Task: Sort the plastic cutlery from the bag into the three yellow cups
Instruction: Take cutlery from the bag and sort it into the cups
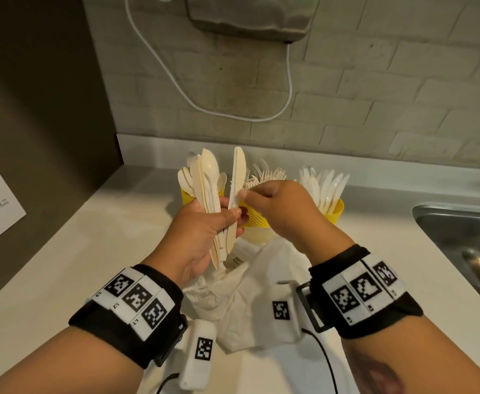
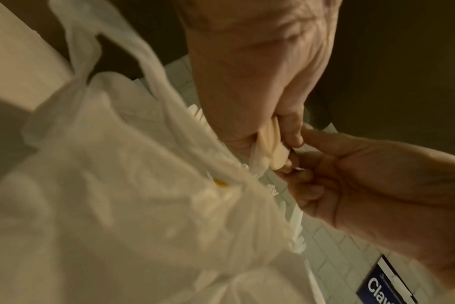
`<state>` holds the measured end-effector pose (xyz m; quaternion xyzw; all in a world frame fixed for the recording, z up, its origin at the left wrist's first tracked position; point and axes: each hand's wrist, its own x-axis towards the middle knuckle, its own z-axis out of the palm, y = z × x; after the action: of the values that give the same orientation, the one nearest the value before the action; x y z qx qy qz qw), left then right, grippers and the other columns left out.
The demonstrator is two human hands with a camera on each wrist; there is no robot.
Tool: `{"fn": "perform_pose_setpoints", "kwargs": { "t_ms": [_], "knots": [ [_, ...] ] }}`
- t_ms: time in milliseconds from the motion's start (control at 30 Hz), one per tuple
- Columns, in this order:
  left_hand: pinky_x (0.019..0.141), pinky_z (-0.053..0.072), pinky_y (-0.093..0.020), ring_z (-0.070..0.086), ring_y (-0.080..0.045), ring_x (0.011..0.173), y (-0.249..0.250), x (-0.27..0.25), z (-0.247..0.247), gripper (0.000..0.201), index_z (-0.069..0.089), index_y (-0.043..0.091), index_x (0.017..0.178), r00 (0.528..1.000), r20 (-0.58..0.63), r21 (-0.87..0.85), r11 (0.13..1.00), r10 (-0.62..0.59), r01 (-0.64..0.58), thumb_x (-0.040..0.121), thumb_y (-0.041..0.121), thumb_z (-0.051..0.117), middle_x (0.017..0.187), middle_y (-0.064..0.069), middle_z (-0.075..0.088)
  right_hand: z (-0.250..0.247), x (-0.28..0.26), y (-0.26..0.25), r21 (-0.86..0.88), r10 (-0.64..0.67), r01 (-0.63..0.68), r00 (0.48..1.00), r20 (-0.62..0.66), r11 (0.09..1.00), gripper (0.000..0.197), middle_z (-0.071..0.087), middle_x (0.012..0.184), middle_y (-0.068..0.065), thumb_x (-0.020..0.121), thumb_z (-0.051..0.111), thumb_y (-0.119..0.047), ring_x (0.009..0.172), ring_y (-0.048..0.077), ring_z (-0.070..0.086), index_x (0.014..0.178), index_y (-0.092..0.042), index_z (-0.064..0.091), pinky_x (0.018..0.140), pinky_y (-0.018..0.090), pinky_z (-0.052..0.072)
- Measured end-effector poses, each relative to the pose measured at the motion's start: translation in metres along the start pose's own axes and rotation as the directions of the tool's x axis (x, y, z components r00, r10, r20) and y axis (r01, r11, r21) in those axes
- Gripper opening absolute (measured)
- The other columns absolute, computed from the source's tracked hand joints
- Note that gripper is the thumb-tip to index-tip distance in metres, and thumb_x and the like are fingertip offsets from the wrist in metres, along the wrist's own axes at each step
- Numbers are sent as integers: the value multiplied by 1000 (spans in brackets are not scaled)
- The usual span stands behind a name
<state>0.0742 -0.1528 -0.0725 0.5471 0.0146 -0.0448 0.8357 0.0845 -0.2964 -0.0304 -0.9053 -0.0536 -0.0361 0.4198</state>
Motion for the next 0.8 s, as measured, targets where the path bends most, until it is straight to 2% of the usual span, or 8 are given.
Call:
{"fn": "perform_pose_setpoints", "kwargs": {
  "t_ms": [133, 200, 300, 367, 500, 600, 700, 800],
  "knots": [
    [68, 59, -32, 74, -25, 87, -1, -2, 3, 29, 68, 11, 105, 997, 70, 51, 999, -14, 11, 88, -11, 59, 94, -12, 76, 15, 2, 4, 480, 103, -188, 975, 198, 857, 25, 67, 67, 10, 93, 66, -21, 55, 15, 60, 86, 3, 69, 56, 26, 48],
    [71, 60, -34, 72, -32, 92, -1, -1, 0, 16, 67, 5, 102, 998, 49, 45, 999, -32, 30, 90, -4, 61, 96, -18, 74, 17, 3, 5, 551, 130, -189, 981, 144, 813, 22, 67, 69, 5, 96, 62, -19, 63, 16, 62, 85, -2, 70, 63, 26, 50],
    [63, 61, -31, 71, -24, 72, -2, 3, -3, 5, 60, 6, 92, 999, -51, 96, 995, -1, 6, 95, 9, 60, 83, -17, 71, 15, 7, 6, 726, 234, -152, 972, -13, 671, 25, 66, 77, 5, 102, 50, -23, 81, 20, 63, 86, -11, 63, 74, 30, 50],
    [51, 53, -25, 62, -13, 53, -5, 5, -5, 11, 57, 12, 90, 987, -140, 250, 967, 76, -39, 95, 19, 62, 70, -8, 65, 14, 6, 2, 816, 277, -143, 961, -21, 560, 26, 60, 71, 6, 105, 41, -25, 70, 20, 61, 87, -10, 54, 63, 29, 52],
    [64, 52, -34, 61, -15, 67, -8, 11, -1, 27, 59, 20, 98, 966, -180, 528, 847, 184, -63, 82, 38, 71, 79, 1, 65, 28, -7, -4, 681, 128, -145, 989, 76, 718, 21, 54, 65, 12, 98, 58, -27, 48, 9, 43, 85, -12, 51, 44, 21, 36],
    [85, 55, -46, 67, -41, 93, -7, 12, 5, 57, 57, 9, 113, 984, -140, 481, 876, 111, -30, 70, 46, 59, 92, -12, 71, 41, -14, -6, 550, 27, -70, 996, 86, 832, 29, 58, 58, -2, 82, 78, -29, 49, 3, 49, 75, -13, 54, 47, 17, 39],
    [64, 47, -21, 59, -16, 80, -8, 6, 6, 32, 43, 16, 110, 980, -94, 685, 725, 177, -66, 85, 11, 62, 89, 4, 56, 47, -8, -3, 596, 89, -103, 995, 54, 796, 26, 54, 58, -6, 82, 78, -26, 49, 5, 47, 79, -11, 56, 48, 20, 39],
    [60, 42, -22, 54, -12, 84, -14, 5, 3, 43, 35, 22, 111, 973, -10, 791, 597, 229, -132, 85, 0, 62, 97, 6, 52, 48, -4, -1, 613, 135, -130, 990, 39, 779, 18, 58, 66, 1, 87, 73, -20, 52, 9, 45, 82, -10, 59, 50, 24, 37]
  ]
}}
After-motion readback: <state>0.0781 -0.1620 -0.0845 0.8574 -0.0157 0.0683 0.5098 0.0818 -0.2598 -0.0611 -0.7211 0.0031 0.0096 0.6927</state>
